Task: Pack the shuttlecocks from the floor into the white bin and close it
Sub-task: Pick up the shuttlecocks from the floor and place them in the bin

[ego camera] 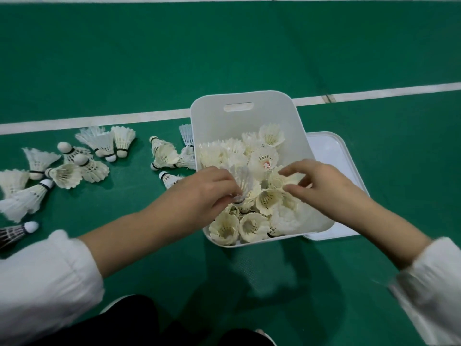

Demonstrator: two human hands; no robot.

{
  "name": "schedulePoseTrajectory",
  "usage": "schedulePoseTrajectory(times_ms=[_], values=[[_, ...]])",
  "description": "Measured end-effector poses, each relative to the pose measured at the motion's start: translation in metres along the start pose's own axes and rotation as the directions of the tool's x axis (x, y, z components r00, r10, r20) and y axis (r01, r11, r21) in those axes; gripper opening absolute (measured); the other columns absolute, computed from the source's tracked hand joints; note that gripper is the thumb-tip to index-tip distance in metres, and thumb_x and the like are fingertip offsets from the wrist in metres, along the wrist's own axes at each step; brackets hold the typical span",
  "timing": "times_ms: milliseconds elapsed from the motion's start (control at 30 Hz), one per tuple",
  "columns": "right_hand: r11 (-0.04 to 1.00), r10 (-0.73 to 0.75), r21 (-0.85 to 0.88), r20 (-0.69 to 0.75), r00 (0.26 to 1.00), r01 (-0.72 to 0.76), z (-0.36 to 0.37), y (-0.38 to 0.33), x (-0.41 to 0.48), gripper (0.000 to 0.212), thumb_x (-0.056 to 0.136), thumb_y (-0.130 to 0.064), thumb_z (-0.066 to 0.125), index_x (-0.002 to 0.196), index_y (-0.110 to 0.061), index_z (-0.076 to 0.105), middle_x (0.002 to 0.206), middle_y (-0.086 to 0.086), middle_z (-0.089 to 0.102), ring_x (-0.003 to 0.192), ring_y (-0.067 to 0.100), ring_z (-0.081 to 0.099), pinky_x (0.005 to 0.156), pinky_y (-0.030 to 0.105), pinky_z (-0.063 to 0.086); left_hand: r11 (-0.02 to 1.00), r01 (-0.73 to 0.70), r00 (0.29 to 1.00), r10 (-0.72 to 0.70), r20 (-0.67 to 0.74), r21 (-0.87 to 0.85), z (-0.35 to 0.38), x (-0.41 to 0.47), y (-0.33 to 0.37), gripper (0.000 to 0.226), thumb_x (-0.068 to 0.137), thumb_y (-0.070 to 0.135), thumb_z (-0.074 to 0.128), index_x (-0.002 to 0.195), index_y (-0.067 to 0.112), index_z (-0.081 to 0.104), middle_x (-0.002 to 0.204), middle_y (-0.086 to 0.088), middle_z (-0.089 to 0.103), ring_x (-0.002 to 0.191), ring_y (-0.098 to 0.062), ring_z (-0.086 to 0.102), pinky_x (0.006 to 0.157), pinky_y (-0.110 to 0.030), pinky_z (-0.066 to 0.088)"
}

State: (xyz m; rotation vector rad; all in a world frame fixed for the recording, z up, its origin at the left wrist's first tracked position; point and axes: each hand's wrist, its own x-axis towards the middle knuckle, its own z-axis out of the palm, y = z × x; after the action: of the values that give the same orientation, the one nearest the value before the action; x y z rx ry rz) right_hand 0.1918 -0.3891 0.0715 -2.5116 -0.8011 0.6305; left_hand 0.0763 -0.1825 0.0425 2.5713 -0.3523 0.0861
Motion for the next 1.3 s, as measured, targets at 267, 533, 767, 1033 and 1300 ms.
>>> schedulePoseTrajectory(times_ms=[267, 533, 767, 1033, 1300], values=[[0.923, -0.378, 0.066, -0.022, 0.925, 0.379, 0.033, -0.022, -0.009, 0.032, 0.08, -0.02, 0.071, 0.11, -0.016, 0.059, 0.11, -0.01, 0.046, 0.073, 0.005, 0.054, 0.071, 0.005, 0.041, 0.998, -0.067, 0.997, 0.067, -0.029, -0.013, 0.0, -0.001, 0.002, 0.028, 0.086, 0.026, 0.045, 0.091, 0.01, 0.068, 0.088, -0.002, 0.064, 0.083, -0.019, 0.059, 0.071, -0.033, 0.048], [0.932, -0.317, -0.169, 0.045, 0.947, 0.32, 0.041, -0.012, 0.0, 0.007, 0.084, -0.018, 0.065, 0.086, -0.011, 0.065, 0.094, 0.001, 0.054, 0.073, 0.013, 0.051, 0.075, 0.032, 0.048, 0.995, 0.098, 0.995, -0.097, -0.025, 0.028, -0.028, -0.01, -0.013, 0.032, 0.089, 0.043, 0.041, 0.11, 0.026, 0.059, 0.106, 0.015, 0.054, 0.1, -0.003, 0.05, 0.089, -0.024, 0.041], [0.889, -0.145, -0.377, 0.306, 0.941, 0.26, 0.065, -0.007, 0.016, 0.008, 0.083, -0.014, 0.059, 0.088, -0.014, 0.066, 0.091, -0.002, 0.042, 0.082, 0.014, 0.043, 0.075, 0.025, 0.038, 0.894, 0.366, 0.92, -0.389, 0.042, 0.26, -0.053, -0.046, -0.063, 0.017, 0.091, 0.036, 0.045, 0.098, 0.029, 0.058, 0.094, 0.012, 0.062, 0.084, -0.011, 0.059, 0.077, -0.036, 0.05], [0.819, -0.018, -0.505, 0.45, 0.893, 0.271, 0.071, -0.025, 0.036, 0.028, 0.083, -0.005, 0.058, 0.109, -0.014, 0.065, 0.116, 0.003, 0.055, 0.1, 0.019, 0.055, 0.088, 0.026, 0.045, 0.829, 0.447, 0.844, -0.515, 0.148, 0.336, -0.046, -0.105, -0.089, 0.018, 0.092, 0.037, 0.045, 0.102, 0.029, 0.057, 0.098, 0.01, 0.061, 0.087, -0.012, 0.058, 0.075, -0.029, 0.048], [0.77, -0.271, -0.517, 0.266, 0.925, 0.374, 0.035, -0.134, 0.018, 0.022, 0.094, -0.031, 0.043, 0.11, -0.026, 0.057, 0.11, -0.009, 0.057, 0.094, 0.012, 0.058, 0.082, 0.027, 0.048, 0.717, 0.661, 0.723, -0.688, 0.07, 0.222, -0.054, -0.197, -0.106, 0.018, 0.092, 0.034, 0.048, 0.104, 0.028, 0.059, 0.102, 0.01, 0.064, 0.09, -0.011, 0.06, 0.077, -0.027, 0.049]])
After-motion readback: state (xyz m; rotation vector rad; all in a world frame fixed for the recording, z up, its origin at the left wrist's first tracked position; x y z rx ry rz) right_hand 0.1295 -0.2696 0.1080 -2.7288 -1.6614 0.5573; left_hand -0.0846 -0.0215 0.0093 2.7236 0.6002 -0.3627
